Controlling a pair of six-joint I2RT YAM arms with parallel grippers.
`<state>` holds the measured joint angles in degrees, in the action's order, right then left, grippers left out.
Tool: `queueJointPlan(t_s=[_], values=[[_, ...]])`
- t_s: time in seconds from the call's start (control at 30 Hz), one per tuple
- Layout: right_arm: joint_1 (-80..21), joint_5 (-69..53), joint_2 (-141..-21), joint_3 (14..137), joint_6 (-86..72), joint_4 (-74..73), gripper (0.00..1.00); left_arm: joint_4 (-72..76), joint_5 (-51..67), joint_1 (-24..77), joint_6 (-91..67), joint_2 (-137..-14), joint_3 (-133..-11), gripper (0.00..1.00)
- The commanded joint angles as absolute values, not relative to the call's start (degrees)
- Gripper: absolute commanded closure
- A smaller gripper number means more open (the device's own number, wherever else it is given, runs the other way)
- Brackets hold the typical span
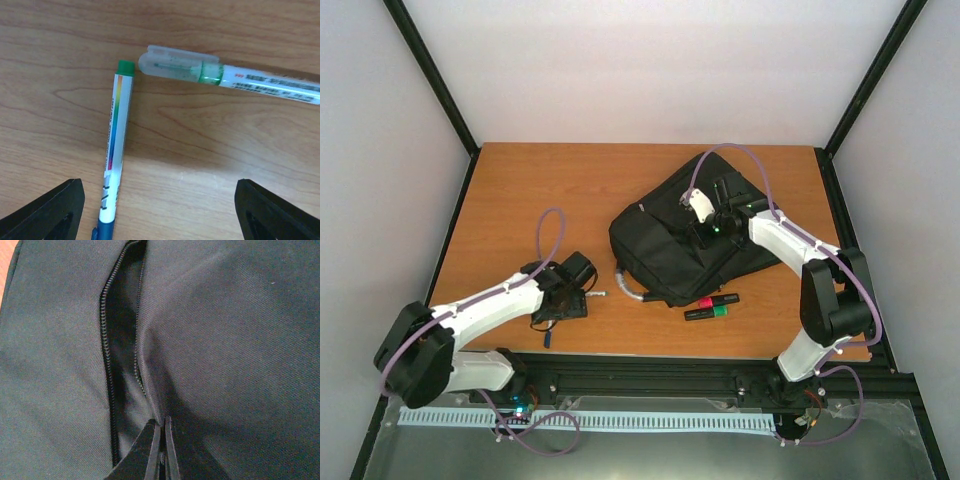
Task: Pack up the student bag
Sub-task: Pick up the stationery from the center of the board.
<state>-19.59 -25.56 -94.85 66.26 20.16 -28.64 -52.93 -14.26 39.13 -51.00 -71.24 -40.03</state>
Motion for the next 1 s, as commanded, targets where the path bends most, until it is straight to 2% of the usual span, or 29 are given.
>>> queueJointPlan(t_s=[0.0, 0.2, 0.37, 0.97], values=[[-19.34, -26.02, -93.59, 65.30, 20.85, -30.65, 0.97, -47.85, -13.25, 38.22, -52.71, -74.02, -38.09, 0.15], [-19.31, -26.13, -93.67, 65.21, 20.78, -30.75, 0.97, -44.70, -12.13, 38.14, -52.82, -77.01, -36.43, 0.16], [-19.31, -26.17, -93.94, 65.21, 20.87, -30.70, 0.97, -43.51, -9.55, 38.14, -52.20, -76.93, -35.99, 0.22], [-19.33, -26.26, -94.56, 65.23, 20.92, -30.93, 0.97, -40.09, 0.78, 39.74, -55.76, -71.43, -30.00, 0.70]])
